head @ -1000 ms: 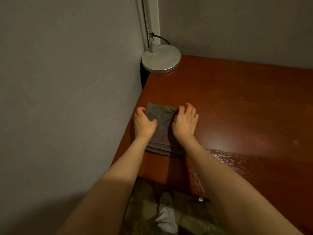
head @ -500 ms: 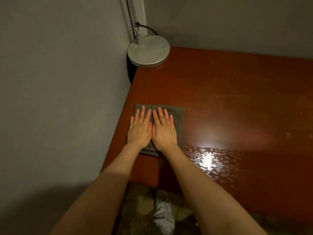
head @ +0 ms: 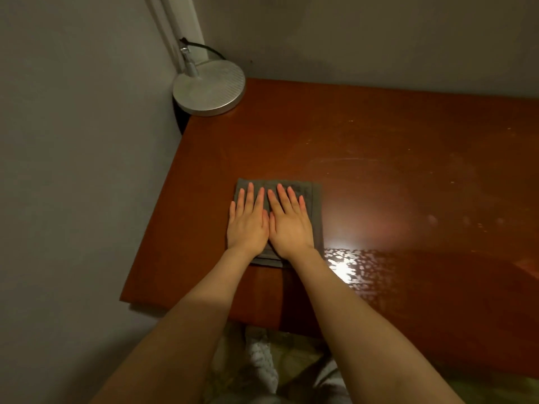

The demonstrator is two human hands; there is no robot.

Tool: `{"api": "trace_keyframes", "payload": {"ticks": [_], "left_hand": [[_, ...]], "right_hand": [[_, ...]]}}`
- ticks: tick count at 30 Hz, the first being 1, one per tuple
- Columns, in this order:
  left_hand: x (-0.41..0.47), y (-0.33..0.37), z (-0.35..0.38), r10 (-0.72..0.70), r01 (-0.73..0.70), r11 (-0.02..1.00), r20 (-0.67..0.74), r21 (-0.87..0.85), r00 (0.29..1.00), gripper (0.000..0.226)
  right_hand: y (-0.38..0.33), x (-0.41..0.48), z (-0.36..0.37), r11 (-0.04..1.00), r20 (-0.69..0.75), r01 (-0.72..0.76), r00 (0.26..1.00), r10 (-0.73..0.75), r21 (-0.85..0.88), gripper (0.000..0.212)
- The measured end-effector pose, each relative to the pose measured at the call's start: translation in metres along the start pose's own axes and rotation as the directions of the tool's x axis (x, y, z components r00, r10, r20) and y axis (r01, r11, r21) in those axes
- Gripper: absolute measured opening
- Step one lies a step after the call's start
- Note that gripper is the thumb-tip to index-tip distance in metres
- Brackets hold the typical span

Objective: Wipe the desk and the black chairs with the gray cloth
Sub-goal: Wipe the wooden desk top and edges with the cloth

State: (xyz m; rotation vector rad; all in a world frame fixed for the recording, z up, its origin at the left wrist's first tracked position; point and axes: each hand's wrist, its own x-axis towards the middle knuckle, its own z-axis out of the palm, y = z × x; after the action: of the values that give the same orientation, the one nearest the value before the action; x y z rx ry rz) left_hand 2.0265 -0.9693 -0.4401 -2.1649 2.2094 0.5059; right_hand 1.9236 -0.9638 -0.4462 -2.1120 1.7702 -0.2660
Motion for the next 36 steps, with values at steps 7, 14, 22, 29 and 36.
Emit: {"api": "trace_keyframes", "payload": {"ticks": [7, 14, 22, 29, 36], "left_hand": [[-0.005, 0.068, 0.017, 0.022, -0.023, 1.0, 0.018, 0.009, 1.0, 0.052], [-0.007, 0.14, 0.035, 0.026, -0.026, 1.0, 0.011, -0.018, 1.0, 0.053], [-0.011, 0.219, 0.053, 0.086, -0.086, 0.996, 0.019, -0.004, 0.996, 0.053], [-0.01, 0.299, 0.075, 0.188, -0.188, 0.982, 0.012, -0.002, 0.982, 0.053], [-0.011, 0.373, 0.094, 0.308, -0.308, 0.951, 0.031, 0.009, 0.951, 0.053]], "right_hand": [[0.062, -0.021, -0.021, 1.0, -0.026, -0.023, 0.999, 0.023, 0.015, 0.05], [0.131, -0.04, -0.047, 0.999, -0.031, -0.033, 0.999, 0.033, -0.003, 0.05], [0.203, -0.068, -0.074, 0.996, -0.079, -0.087, 0.993, 0.086, -0.007, 0.049], [0.274, -0.096, -0.103, 0.983, -0.125, -0.184, 0.975, 0.184, 0.012, 0.048], [0.338, -0.127, -0.13, 0.954, -0.163, -0.299, 0.941, 0.297, 0.014, 0.048]]}}
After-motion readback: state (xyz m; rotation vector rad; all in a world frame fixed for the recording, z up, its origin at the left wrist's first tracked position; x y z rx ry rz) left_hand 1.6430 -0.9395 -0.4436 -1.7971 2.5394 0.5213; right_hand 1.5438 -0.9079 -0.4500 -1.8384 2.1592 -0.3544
